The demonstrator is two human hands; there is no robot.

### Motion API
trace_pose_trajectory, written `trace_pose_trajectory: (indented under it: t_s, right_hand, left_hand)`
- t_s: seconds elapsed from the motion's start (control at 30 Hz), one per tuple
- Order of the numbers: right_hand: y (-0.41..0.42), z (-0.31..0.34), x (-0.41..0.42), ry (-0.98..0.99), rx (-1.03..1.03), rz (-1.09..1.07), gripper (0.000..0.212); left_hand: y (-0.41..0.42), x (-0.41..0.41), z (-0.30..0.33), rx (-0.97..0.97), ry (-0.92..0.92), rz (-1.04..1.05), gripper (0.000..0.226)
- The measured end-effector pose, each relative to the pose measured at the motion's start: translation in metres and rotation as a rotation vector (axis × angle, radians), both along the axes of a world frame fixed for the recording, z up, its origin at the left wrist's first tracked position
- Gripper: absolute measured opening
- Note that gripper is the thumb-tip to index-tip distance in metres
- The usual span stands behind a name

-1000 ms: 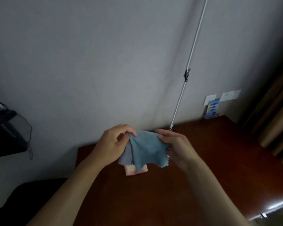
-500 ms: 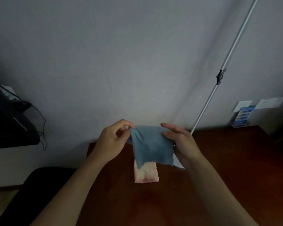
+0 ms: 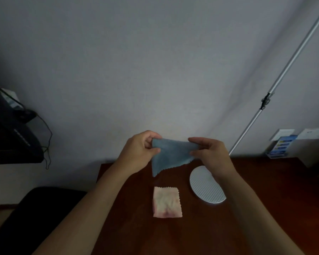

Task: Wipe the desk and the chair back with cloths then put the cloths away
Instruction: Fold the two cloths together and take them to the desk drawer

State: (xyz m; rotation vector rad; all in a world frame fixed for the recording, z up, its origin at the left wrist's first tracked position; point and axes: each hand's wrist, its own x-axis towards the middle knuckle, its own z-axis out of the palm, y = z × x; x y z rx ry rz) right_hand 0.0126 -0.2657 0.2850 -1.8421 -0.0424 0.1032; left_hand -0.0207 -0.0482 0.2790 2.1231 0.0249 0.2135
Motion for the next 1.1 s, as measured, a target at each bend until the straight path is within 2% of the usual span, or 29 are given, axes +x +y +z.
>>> trace_pose_trajectory:
  t_s: [0.13,0.23,0.33,0.37,0.43,0.53,0.63,0.7,0.77,0.87,0.97,1.1]
  right_hand:
    - [0.011,-0.006,0.007,-0.150,-0.421,0.052,0.028]
    - [0.016,-0.010,0.015,-0.178,-0.551,0.099,0.025]
    - [0.019,-0.015,0.022,-0.263,-0.619,0.121,0.022]
    - [0.020,-0.015,0.022,-0.249,-0.593,0.143,0.022]
    - [0.024,-0.016,0.019,-0.092,-0.472,0.204,0.019]
    - [0.029,-0.027,0.013,0.107,-0.218,0.212,0.017]
    - [0.034,-0.054,0.002,0.119,-0.009,0.132,0.018]
    - [0.041,-0.077,-0.007,0.165,0.182,0.073,0.017]
    - [0.048,-0.102,-0.018,0.296,0.327,0.026,0.016]
    - [0.060,-0.140,-0.039,0.513,0.374,0.033,0.015]
    - [0.071,-0.169,-0.061,0.622,0.323,0.148,0.020]
    - [0.089,-0.203,-0.079,0.689,0.284,0.159,0.033]
  left_hand:
    - [0.009,0.002,-0.003,0.218,-0.018,0.009,0.019]
    - [0.018,0.003,-0.005,0.287,-0.056,-0.010,0.007]
    - [0.028,0.002,-0.008,0.327,-0.053,-0.032,0.007]
    - [0.030,0.002,-0.010,0.338,-0.042,-0.052,0.007]
    - [0.036,0.001,-0.013,0.315,0.001,-0.098,0.008]
    - [0.043,-0.003,-0.022,0.188,0.104,-0.126,0.009]
    - [0.048,-0.006,-0.038,0.064,0.224,-0.151,0.011]
    - [0.049,-0.010,-0.051,-0.069,0.270,-0.132,0.013]
    - [0.048,-0.018,-0.068,-0.293,0.323,-0.076,0.014]
    - [0.051,-0.040,-0.108,-0.546,0.418,0.040,0.009]
    - [0.064,-0.060,-0.149,-0.594,0.473,0.135,0.016]
    - [0.078,-0.085,-0.190,-0.607,0.564,0.191,0.017]
